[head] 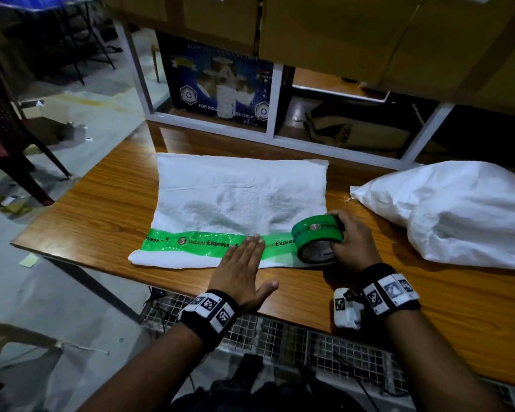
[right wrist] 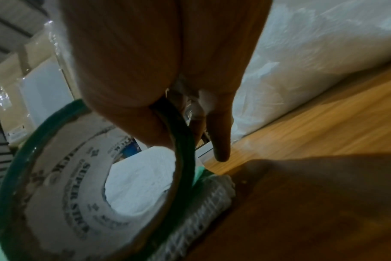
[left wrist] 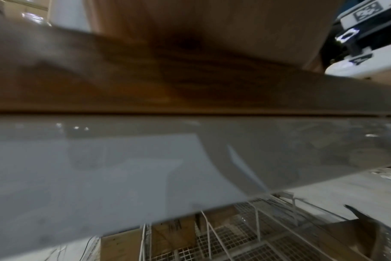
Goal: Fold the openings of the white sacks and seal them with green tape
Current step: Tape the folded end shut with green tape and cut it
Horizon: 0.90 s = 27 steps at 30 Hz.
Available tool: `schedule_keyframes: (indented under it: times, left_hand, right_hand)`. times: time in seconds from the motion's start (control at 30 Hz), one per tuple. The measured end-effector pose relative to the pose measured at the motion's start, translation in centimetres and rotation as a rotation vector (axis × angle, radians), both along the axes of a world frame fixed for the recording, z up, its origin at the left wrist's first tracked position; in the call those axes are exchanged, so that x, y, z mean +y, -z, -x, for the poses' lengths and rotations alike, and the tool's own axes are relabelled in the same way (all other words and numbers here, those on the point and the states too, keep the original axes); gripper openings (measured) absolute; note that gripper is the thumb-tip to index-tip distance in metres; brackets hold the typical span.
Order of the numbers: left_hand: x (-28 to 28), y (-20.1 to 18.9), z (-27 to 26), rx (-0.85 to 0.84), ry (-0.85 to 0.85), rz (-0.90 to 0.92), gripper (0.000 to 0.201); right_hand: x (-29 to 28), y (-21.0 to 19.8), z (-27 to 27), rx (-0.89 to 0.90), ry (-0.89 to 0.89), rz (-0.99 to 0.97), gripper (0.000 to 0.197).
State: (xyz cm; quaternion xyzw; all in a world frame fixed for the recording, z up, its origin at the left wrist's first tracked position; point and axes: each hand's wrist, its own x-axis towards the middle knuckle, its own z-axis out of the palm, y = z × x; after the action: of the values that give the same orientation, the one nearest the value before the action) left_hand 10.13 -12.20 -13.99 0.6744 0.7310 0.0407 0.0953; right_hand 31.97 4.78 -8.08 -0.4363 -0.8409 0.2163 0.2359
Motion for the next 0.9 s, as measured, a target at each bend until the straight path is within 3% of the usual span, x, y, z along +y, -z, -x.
schedule_keyframes:
  times: [0.2,0.53,0.77,0.9]
  left_hand:
    - [2.0,-1.1,-2.2,-0.018,0.013,0.025,0.094]
    - [2.8,-0.6,-2.4,0.091,0.016,0.103,0.095]
    - [4.4,-1.2,-5.9,-0.006,0.017,0.07,0.096]
    - [4.6,-0.8,-5.5,0.025,0.054,0.116,0.093]
  right_hand:
    - [-1.5,1.4,0.4,0.111,0.063,0.084,0.073]
    - [1.5,-1.1,-3.6,-0.003,0.021,-0.105,0.078]
    - [0.7,0.6,-4.3,0.11,0.072,0.052,0.078]
    - [1.6,0.0,-4.6,0.0,0.006,-0.018,0.078]
